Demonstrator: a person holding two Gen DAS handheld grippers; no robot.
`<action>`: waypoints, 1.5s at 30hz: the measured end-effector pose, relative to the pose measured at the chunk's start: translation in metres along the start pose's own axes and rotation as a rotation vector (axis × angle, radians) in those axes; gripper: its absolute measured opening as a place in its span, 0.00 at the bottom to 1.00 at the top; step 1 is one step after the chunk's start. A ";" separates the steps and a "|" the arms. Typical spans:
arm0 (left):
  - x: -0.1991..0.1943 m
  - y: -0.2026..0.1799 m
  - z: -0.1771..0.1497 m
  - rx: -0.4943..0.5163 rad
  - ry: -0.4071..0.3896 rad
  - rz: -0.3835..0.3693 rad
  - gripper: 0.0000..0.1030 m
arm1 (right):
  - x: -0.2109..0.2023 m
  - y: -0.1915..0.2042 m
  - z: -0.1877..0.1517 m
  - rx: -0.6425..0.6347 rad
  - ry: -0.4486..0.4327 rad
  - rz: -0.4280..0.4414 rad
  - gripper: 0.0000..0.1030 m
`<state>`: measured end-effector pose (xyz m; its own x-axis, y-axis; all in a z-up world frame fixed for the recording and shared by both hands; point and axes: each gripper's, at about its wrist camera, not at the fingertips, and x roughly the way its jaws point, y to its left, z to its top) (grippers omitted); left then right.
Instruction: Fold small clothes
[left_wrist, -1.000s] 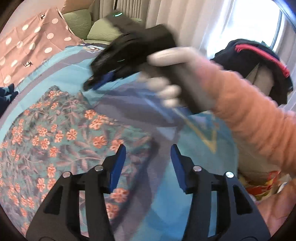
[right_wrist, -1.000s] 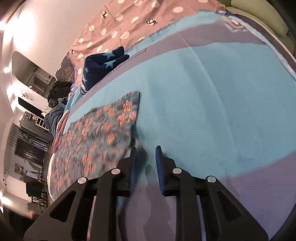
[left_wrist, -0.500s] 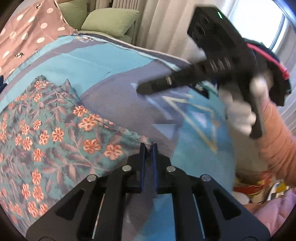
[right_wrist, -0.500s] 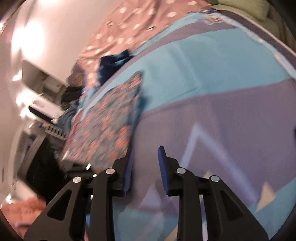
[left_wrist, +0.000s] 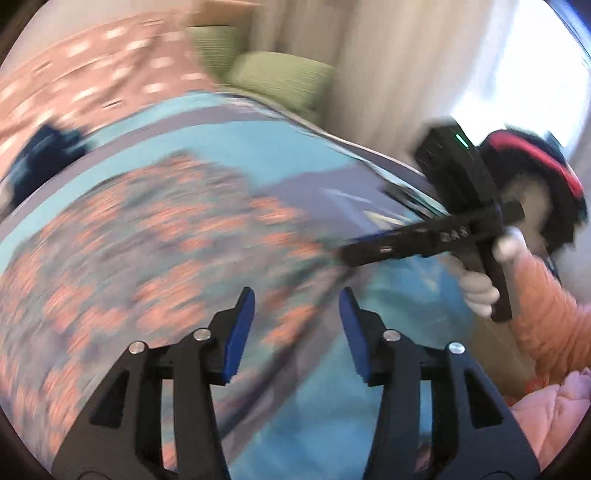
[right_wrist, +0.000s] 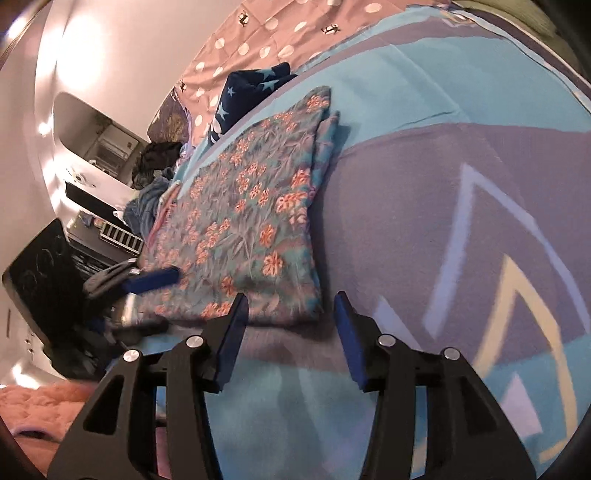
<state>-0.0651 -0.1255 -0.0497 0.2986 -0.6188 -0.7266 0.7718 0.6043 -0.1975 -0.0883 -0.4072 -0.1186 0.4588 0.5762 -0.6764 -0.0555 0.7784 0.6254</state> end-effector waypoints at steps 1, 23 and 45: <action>-0.013 0.020 -0.008 -0.068 -0.015 0.048 0.49 | 0.001 0.002 0.000 0.012 0.008 -0.039 0.06; -0.183 0.165 -0.199 -0.605 -0.313 0.269 0.43 | 0.051 0.169 0.008 -0.371 0.015 -0.274 0.27; -0.147 0.182 -0.203 -0.564 -0.325 0.029 0.44 | 0.233 0.371 0.037 -0.807 0.274 -0.246 0.39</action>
<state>-0.0825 0.1777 -0.1128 0.5377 -0.6653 -0.5180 0.3740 0.7388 -0.5606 0.0306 0.0066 -0.0302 0.3178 0.3282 -0.8895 -0.6393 0.7671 0.0546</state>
